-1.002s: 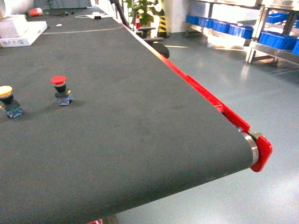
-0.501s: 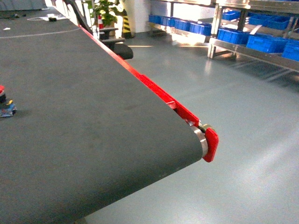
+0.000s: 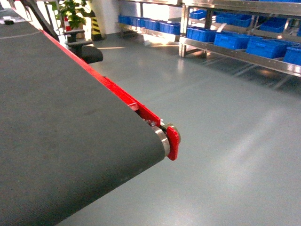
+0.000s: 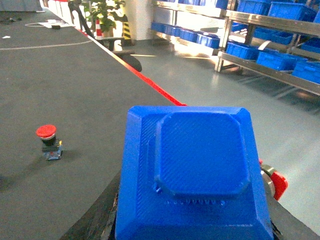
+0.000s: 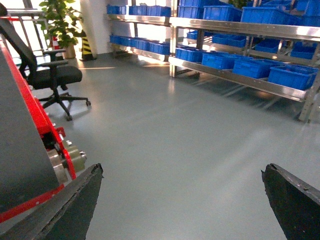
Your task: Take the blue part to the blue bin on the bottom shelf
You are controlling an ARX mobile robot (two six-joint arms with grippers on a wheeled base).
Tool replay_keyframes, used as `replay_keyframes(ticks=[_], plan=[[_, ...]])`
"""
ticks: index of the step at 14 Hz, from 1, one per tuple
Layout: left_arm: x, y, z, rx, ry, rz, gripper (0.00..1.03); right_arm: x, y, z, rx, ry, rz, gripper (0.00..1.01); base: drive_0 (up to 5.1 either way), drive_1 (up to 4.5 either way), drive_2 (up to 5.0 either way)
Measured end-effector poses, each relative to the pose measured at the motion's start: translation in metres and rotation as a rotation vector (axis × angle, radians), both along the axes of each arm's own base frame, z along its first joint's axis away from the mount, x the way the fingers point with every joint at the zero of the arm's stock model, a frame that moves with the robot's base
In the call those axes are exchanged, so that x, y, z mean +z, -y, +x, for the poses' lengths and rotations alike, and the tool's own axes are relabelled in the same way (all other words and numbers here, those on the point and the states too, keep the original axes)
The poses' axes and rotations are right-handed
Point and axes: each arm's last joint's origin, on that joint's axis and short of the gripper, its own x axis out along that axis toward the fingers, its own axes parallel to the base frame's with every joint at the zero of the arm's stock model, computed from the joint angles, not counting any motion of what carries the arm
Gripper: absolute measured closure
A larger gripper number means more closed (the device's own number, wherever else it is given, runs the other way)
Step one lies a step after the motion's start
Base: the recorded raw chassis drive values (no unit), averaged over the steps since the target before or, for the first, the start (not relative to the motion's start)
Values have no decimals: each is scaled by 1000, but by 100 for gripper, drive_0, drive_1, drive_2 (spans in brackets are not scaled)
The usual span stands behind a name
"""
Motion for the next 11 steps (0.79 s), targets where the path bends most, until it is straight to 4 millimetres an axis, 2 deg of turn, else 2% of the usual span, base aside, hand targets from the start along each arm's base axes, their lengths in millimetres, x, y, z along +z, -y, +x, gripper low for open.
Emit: replay_keyframes(ticks=[11], plan=[[0,0,0,0,0,0,60,0,0,0,0,0,0,3,-150,-150,-150]])
